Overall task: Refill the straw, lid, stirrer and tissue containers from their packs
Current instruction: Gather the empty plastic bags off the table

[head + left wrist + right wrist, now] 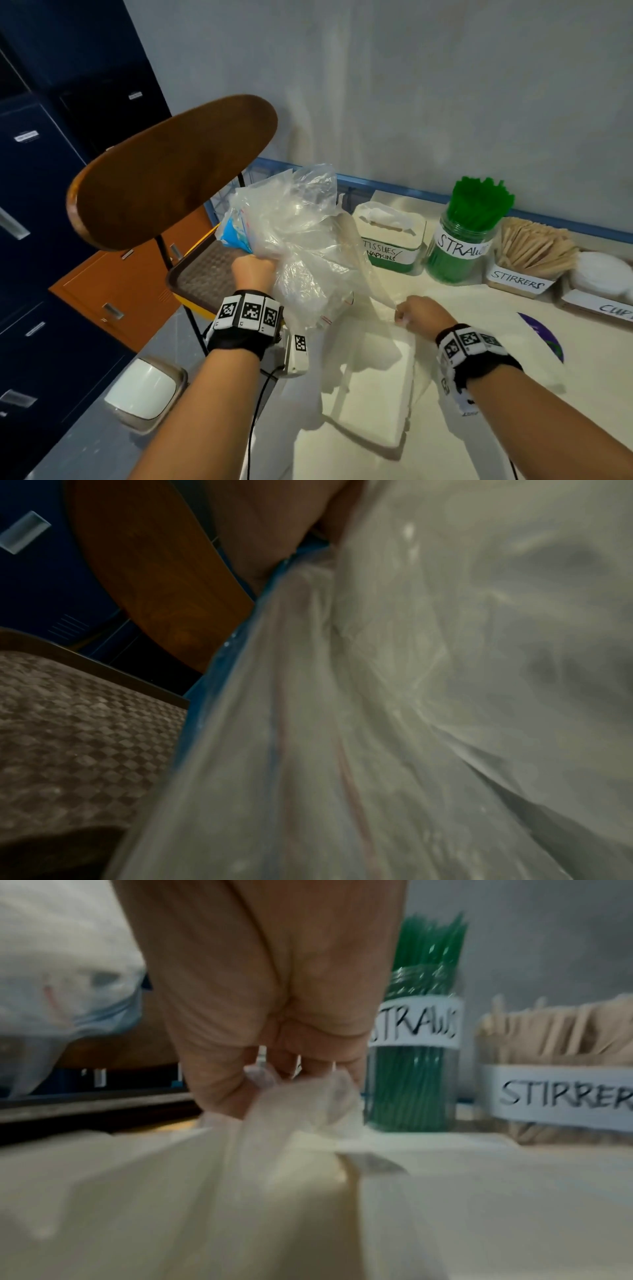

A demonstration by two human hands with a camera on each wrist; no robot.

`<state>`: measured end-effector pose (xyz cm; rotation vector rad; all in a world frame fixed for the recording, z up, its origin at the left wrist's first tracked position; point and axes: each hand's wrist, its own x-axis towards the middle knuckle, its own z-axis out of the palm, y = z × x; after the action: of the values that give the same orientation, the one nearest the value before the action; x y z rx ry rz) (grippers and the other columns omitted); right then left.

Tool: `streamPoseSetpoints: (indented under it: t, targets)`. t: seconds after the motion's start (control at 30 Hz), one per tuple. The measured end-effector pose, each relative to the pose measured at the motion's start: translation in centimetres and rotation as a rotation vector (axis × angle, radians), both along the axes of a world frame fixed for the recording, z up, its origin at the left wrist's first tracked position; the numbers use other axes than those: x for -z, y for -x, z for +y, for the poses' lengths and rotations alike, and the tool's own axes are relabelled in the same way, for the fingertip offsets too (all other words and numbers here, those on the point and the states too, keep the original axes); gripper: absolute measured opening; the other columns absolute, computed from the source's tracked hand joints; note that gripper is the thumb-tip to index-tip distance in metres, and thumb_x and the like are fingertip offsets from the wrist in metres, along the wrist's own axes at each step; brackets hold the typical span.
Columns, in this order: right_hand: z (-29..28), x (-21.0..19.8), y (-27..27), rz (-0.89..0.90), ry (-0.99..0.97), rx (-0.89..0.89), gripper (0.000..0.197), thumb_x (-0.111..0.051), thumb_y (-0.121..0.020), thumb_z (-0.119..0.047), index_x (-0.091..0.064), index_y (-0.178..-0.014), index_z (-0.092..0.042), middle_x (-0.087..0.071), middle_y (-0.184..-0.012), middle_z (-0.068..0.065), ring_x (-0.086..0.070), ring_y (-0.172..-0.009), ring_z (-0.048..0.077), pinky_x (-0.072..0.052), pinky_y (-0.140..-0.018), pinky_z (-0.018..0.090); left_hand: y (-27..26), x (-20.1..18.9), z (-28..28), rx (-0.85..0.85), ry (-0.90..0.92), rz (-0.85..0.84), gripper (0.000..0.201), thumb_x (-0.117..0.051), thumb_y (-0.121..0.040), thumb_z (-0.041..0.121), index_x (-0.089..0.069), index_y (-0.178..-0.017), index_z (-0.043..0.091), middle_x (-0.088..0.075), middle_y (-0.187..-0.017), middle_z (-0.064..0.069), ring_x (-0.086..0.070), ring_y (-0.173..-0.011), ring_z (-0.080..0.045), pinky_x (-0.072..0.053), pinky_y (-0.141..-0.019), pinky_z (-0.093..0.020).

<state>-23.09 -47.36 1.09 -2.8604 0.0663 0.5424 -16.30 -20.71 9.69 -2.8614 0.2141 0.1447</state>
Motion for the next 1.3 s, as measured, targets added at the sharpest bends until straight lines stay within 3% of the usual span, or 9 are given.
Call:
streamPoseSetpoints:
  t: [0.2,0.3,0.43,0.57,0.73,0.97,1.13,1.23,1.3]
  targets:
    - [-3.0,-4.2,1.7,-0.118,0.147,0.233,0.028,-0.047,-0.085,-0.016,-0.051,-0.057,-0.019,-0.051,-0.085,0.002,-0.051,-0.088,0.023,-0.033,-0.091,0.039,1.2,-0.3,-3.3,0.101,-0.006,0.0,0.023,-0.043,-0.097,0.016,-0.062,-0.109,0.013,-0.063,-0.115,-0.002,-0.059,-0.109,-0.021,-0.046,-0.086,-0.028]
    - [-4.5,-5.8,3.1,-0.189,0.159,0.314,0.028,-0.046,-0.088,-0.028,-0.05,-0.066,-0.011,-0.049,-0.076,0.006,-0.053,-0.083,0.026,-0.037,-0.072,0.03,1.8,-0.6,-5.1,0.17,-0.026,-0.014,0.023,-0.043,-0.097,0.015,-0.062,-0.11,0.012,-0.064,-0.114,-0.002,-0.06,-0.109,-0.02,-0.046,-0.087,-0.028]
    - [-6.3,-8.3,5.6,-0.337,0.153,0.45,0.032,-0.054,-0.09,-0.031,-0.06,-0.107,-0.004,-0.056,-0.114,0.015,-0.056,-0.104,0.028,-0.044,-0.085,0.034,2.9,-1.3,-7.1,0.215,0.035,-0.038,0.024,-0.041,-0.098,0.013,-0.062,-0.109,0.01,-0.064,-0.114,-0.003,-0.061,-0.108,-0.02,-0.047,-0.087,-0.028]
    - [-6.5,-12.7,8.0,-0.832,-0.056,0.582,0.023,-0.056,-0.091,-0.018,-0.061,-0.099,0.002,-0.053,-0.113,0.02,-0.052,-0.094,0.03,-0.04,-0.086,0.034,4.0,-1.8,-8.2,0.166,0.267,-0.032,0.028,-0.039,-0.098,0.008,-0.061,-0.114,0.006,-0.062,-0.121,-0.005,-0.058,-0.114,-0.024,-0.045,-0.092,-0.029]
    - [-2.8,-17.7,10.1,-1.443,-0.455,0.618,0.018,-0.061,-0.088,-0.021,-0.055,-0.082,-0.005,-0.042,-0.099,0.005,-0.042,-0.083,0.009,-0.03,-0.074,-0.001,5.6,-2.3,-10.2,-0.141,0.859,0.069,0.027,-0.043,-0.095,0.005,-0.06,-0.115,-0.003,-0.063,-0.119,-0.017,-0.057,-0.114,-0.032,-0.046,-0.08,-0.024]
    - [4.6,-13.3,8.5,-0.812,-0.476,0.255,0.025,-0.053,-0.093,-0.032,-0.056,-0.082,-0.01,-0.038,-0.144,-0.005,-0.029,-0.122,-0.001,-0.023,-0.104,0.019,6.5,-3.2,-12.1,-0.273,1.453,0.194,0.029,-0.048,-0.086,-0.004,-0.055,-0.111,-0.017,-0.061,-0.109,-0.03,-0.058,-0.104,-0.039,-0.049,-0.082,-0.034]
    - [5.4,-10.6,8.0,-0.731,-0.457,0.209,0.011,-0.055,-0.091,-0.018,-0.056,-0.086,-0.008,-0.052,-0.095,0.002,-0.051,-0.092,0.015,-0.029,-0.074,0.017,6.5,-3.2,-11.3,-0.239,1.889,0.391,0.023,-0.062,-0.079,0.003,-0.059,-0.101,-0.004,-0.061,-0.087,-0.016,-0.062,-0.08,-0.029,-0.048,-0.067,-0.03]
    - [5.5,-10.7,7.8,-0.683,-0.364,0.166,0.019,-0.052,-0.092,-0.016,-0.06,-0.103,-0.003,-0.057,-0.106,0.007,-0.053,-0.099,0.021,-0.032,-0.08,0.018,7.4,-3.6,-10.5,-0.11,1.999,0.725,0.029,-0.064,-0.084,0.014,-0.058,-0.11,0.005,-0.067,-0.102,-0.015,-0.064,-0.092,-0.027,-0.052,-0.084,-0.037]
    - [5.8,-11.0,7.7,-0.619,-0.337,0.122,0.024,-0.05,-0.093,-0.015,-0.058,-0.113,-0.003,-0.057,-0.116,0.008,-0.052,-0.108,0.022,-0.033,-0.091,0.021,7.4,-3.3,-10.3,-0.056,1.902,0.672,0.036,-0.074,-0.075,0.015,-0.062,-0.106,0.001,-0.066,-0.104,-0.018,-0.064,-0.098,-0.03,-0.051,-0.088,-0.04]
